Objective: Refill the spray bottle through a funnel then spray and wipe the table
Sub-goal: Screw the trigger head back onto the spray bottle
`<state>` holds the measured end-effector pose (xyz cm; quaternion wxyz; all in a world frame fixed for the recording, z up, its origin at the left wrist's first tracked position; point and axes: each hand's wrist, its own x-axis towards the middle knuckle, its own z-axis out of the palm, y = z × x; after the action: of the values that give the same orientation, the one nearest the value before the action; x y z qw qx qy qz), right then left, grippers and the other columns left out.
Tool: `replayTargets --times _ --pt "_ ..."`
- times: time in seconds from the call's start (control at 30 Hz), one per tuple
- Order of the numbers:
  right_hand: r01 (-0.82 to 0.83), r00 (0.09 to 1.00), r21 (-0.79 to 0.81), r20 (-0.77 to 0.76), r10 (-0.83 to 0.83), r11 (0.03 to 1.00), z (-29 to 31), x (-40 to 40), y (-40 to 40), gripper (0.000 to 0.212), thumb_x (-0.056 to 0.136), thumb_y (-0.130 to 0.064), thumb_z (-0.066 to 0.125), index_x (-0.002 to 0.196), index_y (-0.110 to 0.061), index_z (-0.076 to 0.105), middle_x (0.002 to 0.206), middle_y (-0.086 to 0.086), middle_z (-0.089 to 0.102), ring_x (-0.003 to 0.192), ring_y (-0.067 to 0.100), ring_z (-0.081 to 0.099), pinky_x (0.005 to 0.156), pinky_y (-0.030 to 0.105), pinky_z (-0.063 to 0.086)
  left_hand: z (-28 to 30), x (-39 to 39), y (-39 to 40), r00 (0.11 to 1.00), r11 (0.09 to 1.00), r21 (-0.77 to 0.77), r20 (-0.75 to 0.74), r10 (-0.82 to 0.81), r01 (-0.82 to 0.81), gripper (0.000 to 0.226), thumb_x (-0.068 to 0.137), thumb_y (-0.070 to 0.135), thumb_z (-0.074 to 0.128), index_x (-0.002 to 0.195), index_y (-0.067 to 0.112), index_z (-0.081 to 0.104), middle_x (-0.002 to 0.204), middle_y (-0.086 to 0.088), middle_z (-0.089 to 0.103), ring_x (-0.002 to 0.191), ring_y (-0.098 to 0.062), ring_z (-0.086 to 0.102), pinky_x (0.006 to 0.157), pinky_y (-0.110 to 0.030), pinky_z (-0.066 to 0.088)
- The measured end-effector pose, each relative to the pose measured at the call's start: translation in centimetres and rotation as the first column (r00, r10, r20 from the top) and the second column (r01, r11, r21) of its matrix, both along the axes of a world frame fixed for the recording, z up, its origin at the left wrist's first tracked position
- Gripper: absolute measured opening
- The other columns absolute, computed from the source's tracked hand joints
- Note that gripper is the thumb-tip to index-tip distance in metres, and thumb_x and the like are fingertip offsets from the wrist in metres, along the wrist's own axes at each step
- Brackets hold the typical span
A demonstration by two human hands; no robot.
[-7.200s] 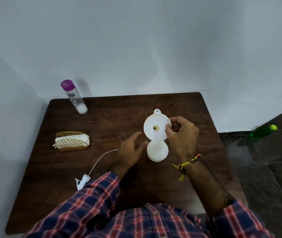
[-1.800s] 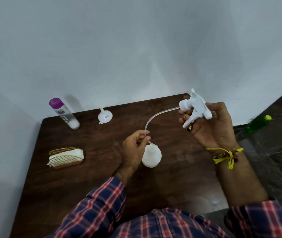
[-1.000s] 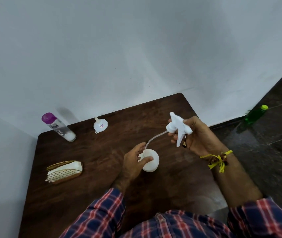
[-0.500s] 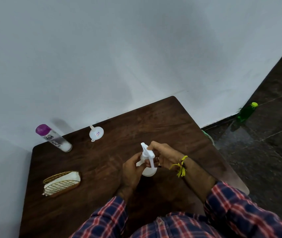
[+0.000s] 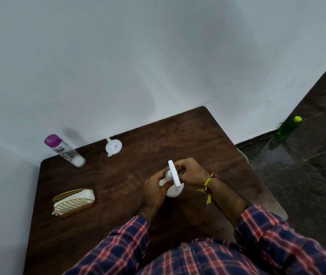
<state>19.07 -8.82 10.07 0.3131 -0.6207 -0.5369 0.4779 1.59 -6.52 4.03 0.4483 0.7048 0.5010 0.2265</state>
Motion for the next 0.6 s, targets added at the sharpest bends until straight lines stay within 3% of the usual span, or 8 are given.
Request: replayTargets --times 0.07,0.13,0.3,0.37,0.5,0.6 --pt "-0.012 0.985 0.103 0.171 -0.006 0.995 -0.6 -0.6 0.2 0.021 0.08 -0.011 0.075 0.098 -0.021 0.076 0.088 0.004 0.073 0.082 0.018 0.069 0.077 0.038 0.058 -0.2 0.0 0.1 1.0 1.0 -0.01 -0.018 0.014 -0.014 0.05 0.075 0.055 0.059 0.121 0.036 0.063 0.113 0.015 0.069 0.106 -0.005 0.064 0.094 -0.038 0.053" --pt "-0.071 0.972 0.171 0.234 0.03 0.983 -0.6 -1.0 0.1 0.017 0.08 -0.015 0.075 0.097 -0.019 0.077 0.093 0.006 0.066 0.086 0.02 0.064 0.079 0.037 0.054 -0.4 0.0 0.2 0.999 0.999 -0.01 -0.036 0.036 -0.037 0.053 0.074 0.064 0.059 0.119 0.036 0.064 0.113 0.014 0.069 0.105 -0.005 0.064 0.094 -0.039 0.053" --pt "-0.101 0.978 0.313 0.205 0.037 0.944 -0.8 -0.7 -0.3 0.006 0.079 -0.019 0.071 0.083 -0.018 0.075 0.086 -0.003 0.071 0.082 0.009 0.065 0.078 0.032 0.054 0.9 0.0 -0.1 1.0 1.0 0.017 0.016 0.018 -0.018 0.029 0.083 0.032 0.071 0.111 0.031 0.065 0.102 0.012 0.071 0.096 -0.008 0.067 0.088 -0.038 0.055" --pt "-0.11 0.975 0.325 0.221 0.038 0.939 -1.4 -0.5 -0.3 0.011 0.08 -0.019 0.068 0.086 -0.015 0.075 0.09 0.0 0.074 0.085 0.007 0.066 0.082 0.029 0.054 1.1 -0.1 -0.1 0.999 1.0 0.019 0.032 0.024 -0.024 0.026 0.083 0.029 0.072 0.109 0.032 0.067 0.1 0.011 0.072 0.095 -0.008 0.067 0.088 -0.037 0.054" --pt "-0.234 0.918 0.311 0.384 0.103 0.921 -2.6 0.4 0.8 0.022 0.08 -0.011 0.068 0.1 -0.004 0.073 0.1 0.013 0.073 0.094 0.026 0.068 0.087 0.041 0.054 1.4 0.2 0.2 0.997 1.0 -0.019 -0.076 0.0 -0.002 0.027 0.084 0.032 0.071 0.11 0.027 0.068 0.107 0.01 0.071 0.095 -0.001 0.062 0.09 -0.028 0.051" --pt "-0.406 0.874 0.274 0.396 0.282 0.872 -1.5 1.0 2.1 0.011 0.084 -0.022 0.064 0.09 -0.023 0.072 0.095 -0.005 0.071 0.092 0.006 0.063 0.082 0.027 0.049 1.2 0.2 0.4 0.994 1.0 -0.005 -0.11 0.009 -0.009 0.03 0.08 0.042 0.072 0.107 0.03 0.07 0.101 0.015 0.071 0.092 0.001 0.064 0.085 -0.031 0.054"
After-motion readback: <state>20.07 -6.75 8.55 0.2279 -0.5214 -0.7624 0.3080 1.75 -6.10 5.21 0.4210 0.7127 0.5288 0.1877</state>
